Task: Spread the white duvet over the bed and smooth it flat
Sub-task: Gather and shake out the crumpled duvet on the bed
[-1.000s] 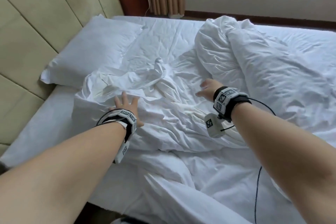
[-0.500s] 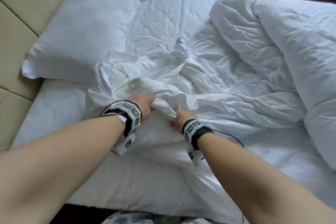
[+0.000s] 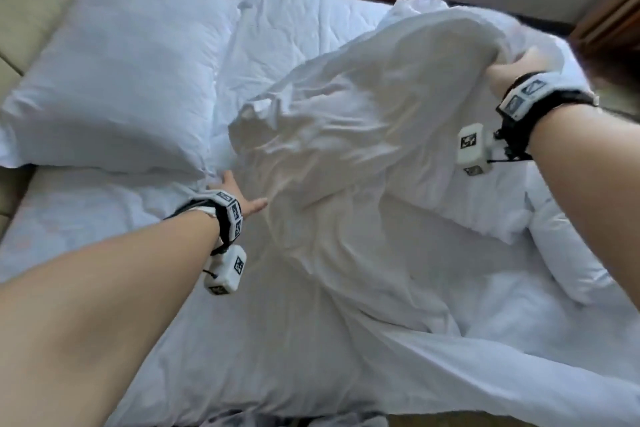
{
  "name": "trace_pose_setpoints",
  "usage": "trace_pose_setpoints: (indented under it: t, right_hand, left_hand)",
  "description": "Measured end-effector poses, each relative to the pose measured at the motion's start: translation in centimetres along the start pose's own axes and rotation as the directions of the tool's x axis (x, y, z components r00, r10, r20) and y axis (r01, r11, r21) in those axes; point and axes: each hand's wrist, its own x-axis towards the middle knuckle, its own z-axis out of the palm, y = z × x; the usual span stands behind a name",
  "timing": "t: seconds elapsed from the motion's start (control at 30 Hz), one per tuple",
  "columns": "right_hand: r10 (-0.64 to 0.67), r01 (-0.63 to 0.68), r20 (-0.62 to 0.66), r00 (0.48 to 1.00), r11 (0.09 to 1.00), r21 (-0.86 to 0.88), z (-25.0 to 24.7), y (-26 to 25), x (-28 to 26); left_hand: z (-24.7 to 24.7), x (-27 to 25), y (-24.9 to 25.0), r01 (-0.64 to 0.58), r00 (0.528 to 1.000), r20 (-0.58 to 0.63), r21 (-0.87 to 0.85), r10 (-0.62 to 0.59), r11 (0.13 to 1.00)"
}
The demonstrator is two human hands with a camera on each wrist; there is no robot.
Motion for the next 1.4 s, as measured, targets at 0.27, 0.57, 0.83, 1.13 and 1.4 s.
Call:
trace_pose_setpoints:
  t: [0.27, 0.57, 0.83, 1.13, 1.4]
  right_hand:
    - [0.268, -0.17, 0.572, 0.775, 0.961, -0.22, 15.6, 9.5, -7.7]
    - [0.27, -0.203, 0.256, 0.928, 0.944, -0.258, 13.6, 12.6, 3.1]
    - [-0.062, 0.271, 0.584, 0.809, 0.922, -0.277, 16.3, 8.5, 2.2]
    - [-0.612, 0.632, 0.764, 0.202, 0.678, 0.376, 13.4, 6.4, -19.4]
    - [-0.364, 0.114, 0.652, 0.665, 0.912, 0.393, 10.0, 9.1, -6.3]
  left_hand:
    - [4.5, -0.8, 4.6, -0.203, 0.959, 0.174, -0.126, 0.224, 0.971]
    - [7.9, -1.7, 2.5, -0.291, 0.943, 0.246, 0.28, 0.224, 0.915]
    - [5.7, -3.7, 2.2, -0.046, 0.999, -0.034, -0.195, 0.04, 0.98]
    - [2.4, -7.3, 11.4, 0.126, 0.991, 0.115, -0.606, -0.07, 0.785]
    - [8.6, -15.5, 12.2, -0.081, 0.916, 0.401, 0.219, -0.014, 0.972]
